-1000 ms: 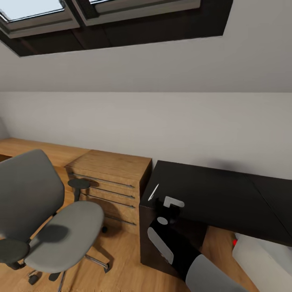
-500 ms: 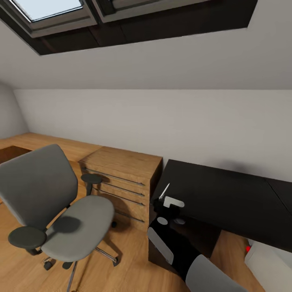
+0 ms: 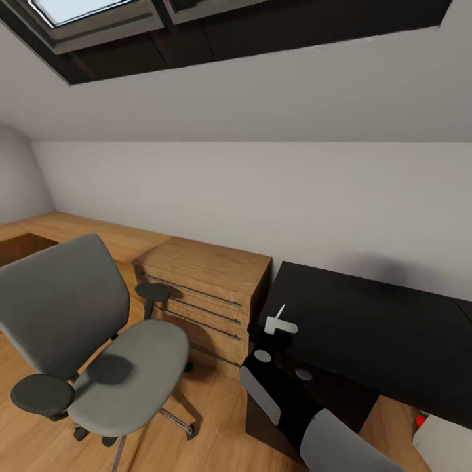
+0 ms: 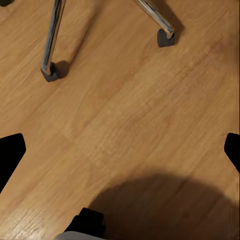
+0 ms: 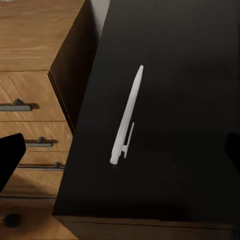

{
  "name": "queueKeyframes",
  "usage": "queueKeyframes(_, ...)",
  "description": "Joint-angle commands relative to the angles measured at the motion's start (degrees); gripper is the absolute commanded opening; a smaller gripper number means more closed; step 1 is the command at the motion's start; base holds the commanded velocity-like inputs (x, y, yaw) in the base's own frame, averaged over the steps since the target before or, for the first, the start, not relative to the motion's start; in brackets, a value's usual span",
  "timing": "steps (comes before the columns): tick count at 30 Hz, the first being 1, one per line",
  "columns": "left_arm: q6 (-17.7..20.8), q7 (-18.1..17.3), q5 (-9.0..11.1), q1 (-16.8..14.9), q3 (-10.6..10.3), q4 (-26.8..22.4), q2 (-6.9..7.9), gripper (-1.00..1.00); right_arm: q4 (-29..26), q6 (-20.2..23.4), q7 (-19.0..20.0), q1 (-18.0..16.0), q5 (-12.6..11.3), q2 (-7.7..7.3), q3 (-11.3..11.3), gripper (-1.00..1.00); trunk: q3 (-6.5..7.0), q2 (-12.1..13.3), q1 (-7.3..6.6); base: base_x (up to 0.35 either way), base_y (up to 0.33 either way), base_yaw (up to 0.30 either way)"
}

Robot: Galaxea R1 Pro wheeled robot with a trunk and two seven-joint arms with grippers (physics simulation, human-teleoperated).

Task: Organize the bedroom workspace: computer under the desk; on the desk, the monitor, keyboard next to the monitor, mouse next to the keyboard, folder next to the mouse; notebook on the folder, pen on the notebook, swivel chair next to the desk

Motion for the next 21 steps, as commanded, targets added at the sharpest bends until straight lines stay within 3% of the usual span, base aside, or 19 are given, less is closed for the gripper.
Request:
queueKeyframes(1,-0.52,0.37,0.48,-0.06,-0.48,0.00,-0.29,1.00,0.31,-0.29,-0.56,-0.36,-0.04,-0.01,0.50,1.00,-0.06,-0.01,0.02,0.000,0.000,0.000)
queueKeyframes(16,-0.79,0.37,0.60,-0.06,-0.48,0.01,-1.15,1.00,5.13,-1.03,-1.31,-0.16,4.05,-1.05,1.49,1.00,-0.06,-0.01,0.02,0.002,0.000,0.000)
queueKeyframes(21,-0.80,0.37,0.66,-0.06,-0.54,0.01,-1.15,1.00,5.37,-1.03,-1.31,-0.18,5.28,-1.04,1.50,1.00,-0.06,-0.01,0.02,0.197,0.000,0.000)
